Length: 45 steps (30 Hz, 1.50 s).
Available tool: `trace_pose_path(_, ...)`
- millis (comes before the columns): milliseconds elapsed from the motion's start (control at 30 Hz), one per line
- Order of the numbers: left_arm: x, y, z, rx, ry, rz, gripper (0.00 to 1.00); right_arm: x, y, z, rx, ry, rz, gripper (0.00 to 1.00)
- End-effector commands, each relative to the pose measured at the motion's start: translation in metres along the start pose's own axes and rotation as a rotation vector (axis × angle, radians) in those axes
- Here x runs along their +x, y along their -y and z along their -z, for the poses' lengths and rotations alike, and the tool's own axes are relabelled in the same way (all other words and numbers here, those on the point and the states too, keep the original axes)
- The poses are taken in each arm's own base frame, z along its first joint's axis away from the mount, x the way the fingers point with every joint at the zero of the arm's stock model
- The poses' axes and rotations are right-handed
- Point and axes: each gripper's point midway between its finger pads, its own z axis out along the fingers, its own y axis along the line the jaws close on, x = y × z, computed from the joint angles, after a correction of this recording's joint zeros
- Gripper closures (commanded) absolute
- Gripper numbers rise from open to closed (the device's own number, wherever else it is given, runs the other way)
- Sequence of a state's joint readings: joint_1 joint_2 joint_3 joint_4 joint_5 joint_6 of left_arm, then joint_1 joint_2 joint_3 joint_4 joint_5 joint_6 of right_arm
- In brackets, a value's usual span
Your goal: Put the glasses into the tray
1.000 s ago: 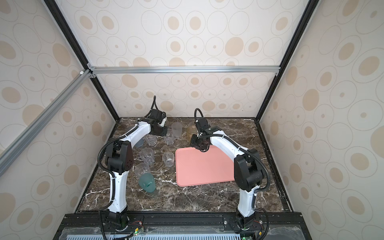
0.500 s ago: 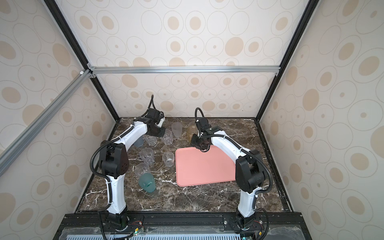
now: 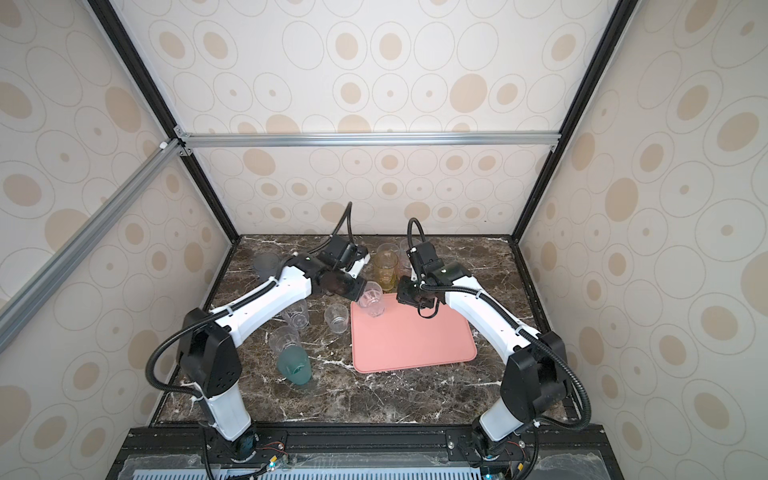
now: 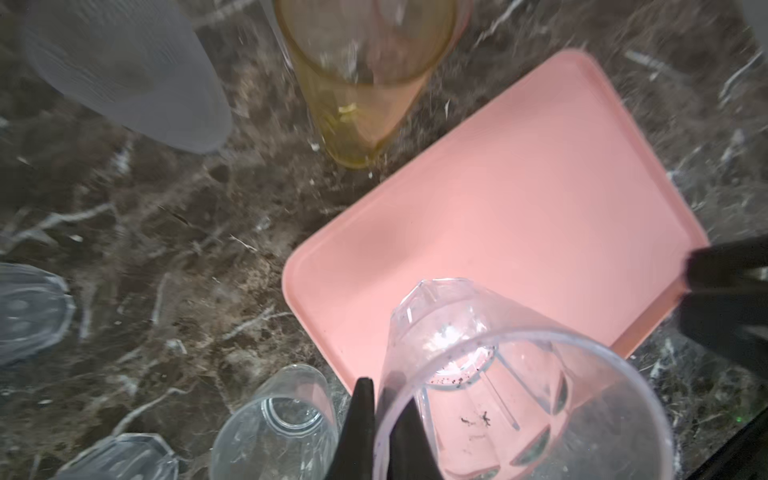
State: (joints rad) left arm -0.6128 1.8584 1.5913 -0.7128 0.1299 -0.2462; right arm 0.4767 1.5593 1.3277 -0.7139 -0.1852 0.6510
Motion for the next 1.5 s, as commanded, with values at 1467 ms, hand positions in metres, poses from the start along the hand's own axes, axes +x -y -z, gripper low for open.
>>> trace_pose_path(1467,-0.023,-0.103,0.082,-0.269,0.366,0.118,0.62,-0.013,-0.030,-0.108,0.338,-0.040,0.264,0.90)
